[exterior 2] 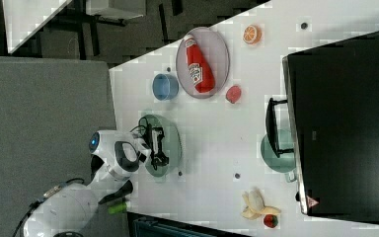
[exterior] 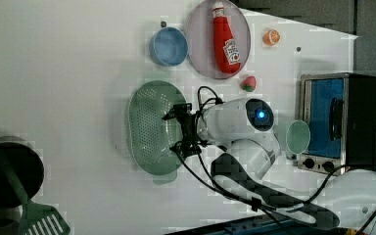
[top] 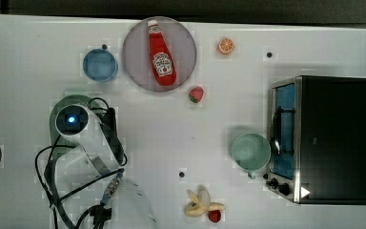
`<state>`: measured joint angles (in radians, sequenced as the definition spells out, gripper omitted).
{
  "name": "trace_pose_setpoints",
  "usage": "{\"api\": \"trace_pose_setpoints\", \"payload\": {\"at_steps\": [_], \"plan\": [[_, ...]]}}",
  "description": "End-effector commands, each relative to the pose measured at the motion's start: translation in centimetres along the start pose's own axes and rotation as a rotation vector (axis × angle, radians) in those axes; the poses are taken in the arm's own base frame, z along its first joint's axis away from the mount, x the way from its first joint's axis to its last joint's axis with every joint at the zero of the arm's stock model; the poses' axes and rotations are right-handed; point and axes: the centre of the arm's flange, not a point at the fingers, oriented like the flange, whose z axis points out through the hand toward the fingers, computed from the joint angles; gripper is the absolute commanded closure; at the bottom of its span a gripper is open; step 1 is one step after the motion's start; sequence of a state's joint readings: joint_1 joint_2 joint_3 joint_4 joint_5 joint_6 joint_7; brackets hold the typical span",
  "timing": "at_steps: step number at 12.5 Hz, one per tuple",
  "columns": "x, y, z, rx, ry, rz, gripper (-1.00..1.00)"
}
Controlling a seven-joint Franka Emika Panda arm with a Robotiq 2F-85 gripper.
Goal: Drag strainer left to right.
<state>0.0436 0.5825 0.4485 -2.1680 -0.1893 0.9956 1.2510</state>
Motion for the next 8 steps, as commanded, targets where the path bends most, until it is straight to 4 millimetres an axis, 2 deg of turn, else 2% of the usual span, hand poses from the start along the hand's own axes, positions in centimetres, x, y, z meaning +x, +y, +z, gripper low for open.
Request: {"api": "trace_pose_setpoints", "payload": {"at_steps": [1,8], "plan": [[2.0,-0.2,-2.4,0.046,0.01,0.081,-1.0],[8.4,0.2,-2.4,0.05,0.035,0.149,-1.0]]}}
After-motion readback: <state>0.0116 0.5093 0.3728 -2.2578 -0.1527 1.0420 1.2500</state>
